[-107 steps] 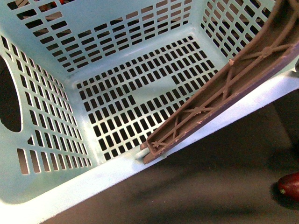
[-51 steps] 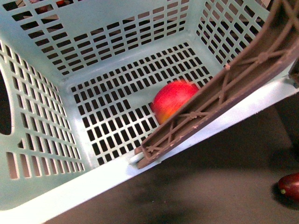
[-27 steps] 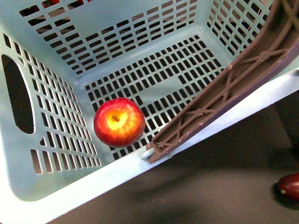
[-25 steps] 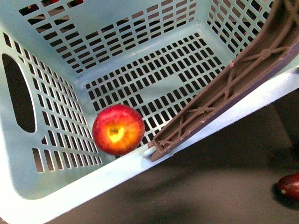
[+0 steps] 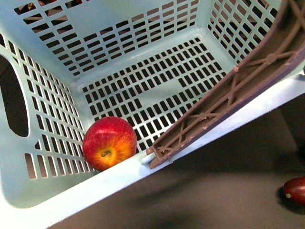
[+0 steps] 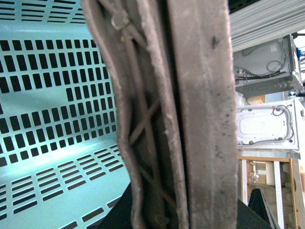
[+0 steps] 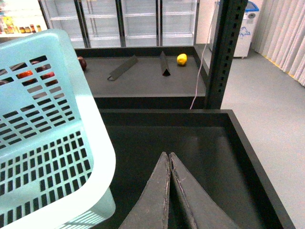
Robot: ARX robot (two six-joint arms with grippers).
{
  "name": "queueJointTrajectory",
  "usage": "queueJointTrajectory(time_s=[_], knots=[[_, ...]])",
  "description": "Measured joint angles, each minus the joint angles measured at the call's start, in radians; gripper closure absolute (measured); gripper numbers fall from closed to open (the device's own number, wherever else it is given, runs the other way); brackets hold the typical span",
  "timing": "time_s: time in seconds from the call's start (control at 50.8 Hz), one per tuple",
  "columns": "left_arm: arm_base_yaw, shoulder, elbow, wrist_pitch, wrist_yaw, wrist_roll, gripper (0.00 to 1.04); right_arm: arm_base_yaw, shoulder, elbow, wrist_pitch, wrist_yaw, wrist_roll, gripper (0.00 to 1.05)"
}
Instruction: Pick apple with right arm and hold basket with left
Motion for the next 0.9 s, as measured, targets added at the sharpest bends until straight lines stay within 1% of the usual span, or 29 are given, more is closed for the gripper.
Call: queueJointTrajectory(time_s=[0.236, 0.57, 0.688, 0.905], knots=[[-0.002, 0.0, 0.0, 0.0, -0.001, -0.002, 0.88, -0.002, -0.117, -0.068, -0.05, 0.0, 0.0, 1.03], [-0.001, 0.0, 0.0, 0.0, 0.001, -0.001, 0.88, -0.002, -0.299, -0.127, -0.173, 0.0, 0.0, 1.03], [-0.001, 0.0, 0.0, 0.0, 0.001, -0.001, 0.88, -0.002, -0.329, -0.147, -0.161, 0.0, 0.0, 1.03], [-0.001, 0.0, 0.0, 0.0, 0.0, 0.0, 0.88, -0.002, -0.438, -0.147, -0.265, 0.0, 0.0, 1.03]])
